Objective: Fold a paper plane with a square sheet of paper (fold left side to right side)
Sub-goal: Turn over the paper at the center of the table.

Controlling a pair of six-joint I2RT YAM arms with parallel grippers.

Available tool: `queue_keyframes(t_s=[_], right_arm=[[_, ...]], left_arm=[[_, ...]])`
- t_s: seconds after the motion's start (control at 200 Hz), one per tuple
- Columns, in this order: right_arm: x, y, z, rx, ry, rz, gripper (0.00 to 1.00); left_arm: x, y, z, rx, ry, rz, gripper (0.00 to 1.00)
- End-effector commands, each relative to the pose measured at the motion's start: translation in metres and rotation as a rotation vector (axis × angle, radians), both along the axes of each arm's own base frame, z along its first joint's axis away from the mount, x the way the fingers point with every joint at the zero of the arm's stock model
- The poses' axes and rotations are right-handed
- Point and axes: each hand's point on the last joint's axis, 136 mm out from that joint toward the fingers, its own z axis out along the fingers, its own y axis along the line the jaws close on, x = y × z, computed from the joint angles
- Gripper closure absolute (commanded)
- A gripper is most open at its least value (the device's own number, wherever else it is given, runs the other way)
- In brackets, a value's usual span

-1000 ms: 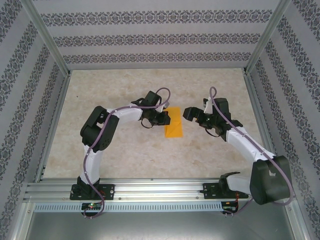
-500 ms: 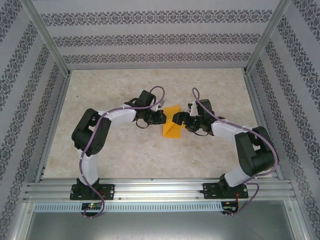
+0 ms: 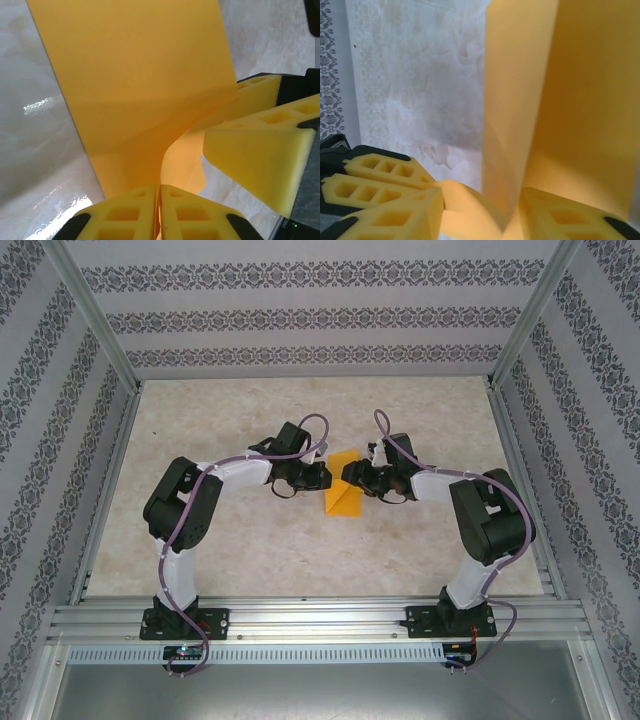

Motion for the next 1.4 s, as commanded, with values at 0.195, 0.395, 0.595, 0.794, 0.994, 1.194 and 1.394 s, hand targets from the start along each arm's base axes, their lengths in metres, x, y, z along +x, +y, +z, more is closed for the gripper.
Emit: queue_keyframes(t_s=[0.195, 0.395, 0.595, 0.794, 0.994, 1.194, 1.394], right_arm=[[0.01, 0.011, 0.01, 0.036, -0.04, 0.029, 0.8], [0.012, 0.01, 0.025, 0.028, -0.089, 0.049, 0.97], [0.018, 0.003, 0.086, 0.078, -0.261, 0.07, 1.0], [0.019, -0.004, 0.174, 0.228, -0.44, 0.082, 1.0], [0.012, 0.005, 0.247, 0.363, -0.545, 0.131, 1.0], [-0.002, 0.023, 0.287, 0.448, -0.585, 0.192, 0.99], [-0.01, 0.034, 0.304, 0.539, -0.574, 0.212, 0.98]], left_arm=[[0.015, 0.015, 0.006, 0.021, -0.033, 0.057, 0.79], [0.015, 0.037, 0.026, 0.028, -0.074, 0.103, 0.61], [0.006, 0.066, 0.075, -0.068, -0.125, 0.2, 0.2], [-0.009, 0.065, 0.148, -0.335, -0.163, 0.226, 0.0], [-0.019, 0.051, 0.219, -0.604, -0.211, 0.159, 0.0], [-0.029, 0.043, 0.256, -0.711, -0.241, 0.09, 0.0], [-0.037, 0.036, 0.271, -0.766, -0.234, 0.056, 0.07]])
